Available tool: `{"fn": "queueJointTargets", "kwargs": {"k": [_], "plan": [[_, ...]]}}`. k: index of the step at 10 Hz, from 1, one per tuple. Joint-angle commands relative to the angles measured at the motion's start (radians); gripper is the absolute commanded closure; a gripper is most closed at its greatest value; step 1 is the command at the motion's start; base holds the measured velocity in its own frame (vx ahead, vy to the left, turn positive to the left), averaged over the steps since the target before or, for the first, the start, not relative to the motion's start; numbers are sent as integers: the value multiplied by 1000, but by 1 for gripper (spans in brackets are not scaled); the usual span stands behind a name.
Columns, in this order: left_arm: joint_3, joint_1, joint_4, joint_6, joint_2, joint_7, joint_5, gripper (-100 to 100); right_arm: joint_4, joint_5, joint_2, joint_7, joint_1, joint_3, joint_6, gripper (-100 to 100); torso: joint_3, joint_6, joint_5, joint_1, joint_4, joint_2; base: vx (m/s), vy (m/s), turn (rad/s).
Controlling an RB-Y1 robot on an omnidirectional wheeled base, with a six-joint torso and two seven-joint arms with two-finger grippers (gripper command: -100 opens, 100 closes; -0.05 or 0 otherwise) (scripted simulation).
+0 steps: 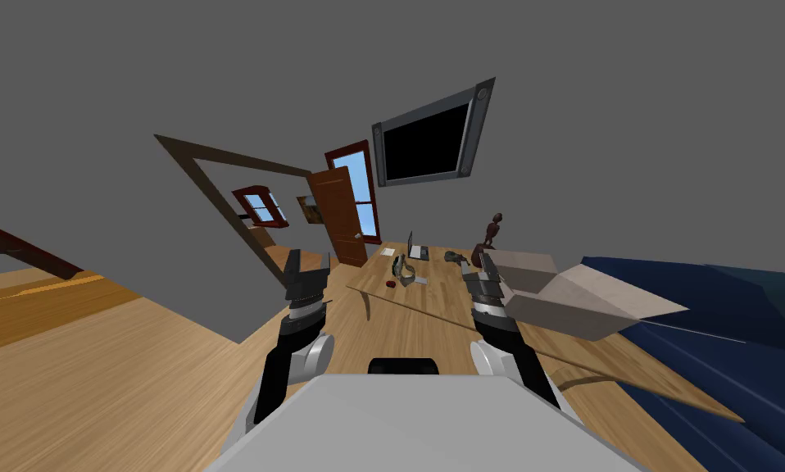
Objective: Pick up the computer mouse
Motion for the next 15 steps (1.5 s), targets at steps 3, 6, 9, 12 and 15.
{"fn": "queueJointTargets", "kwargs": {"k": [3, 6, 9, 12, 15], "plan": [[0, 0, 0, 0, 0, 0, 0, 0, 28, 20, -76, 33, -1, -6, 15, -100, 0, 0, 0, 2, 0, 1, -14, 32, 49], [0, 0, 0, 0, 0, 0, 0, 0, 73, 54, -161, 89, 0, -12, 40, -100, 1, 0, 1, 5, 0, 1, -22, 83, 91], [0, 0, 0, 0, 0, 0, 0, 0, 135, 102, -250, 164, 2, -18, 73, -100, 1, 0, 2, 7, 0, 2, -26, 111, 126], [0, 0, 0, 0, 0, 0, 0, 0, 185, 139, -329, 220, 5, -21, 98, -100, 1, 0, 2, 6, 0, 2, -20, 102, 102], [0, 0, 0, 0, 0, 0, 0, 0, 241, 181, -402, 278, 9, -23, 125, -100, 1, 0, 2, 8, 0, 1, -6, 119, 145]]}}
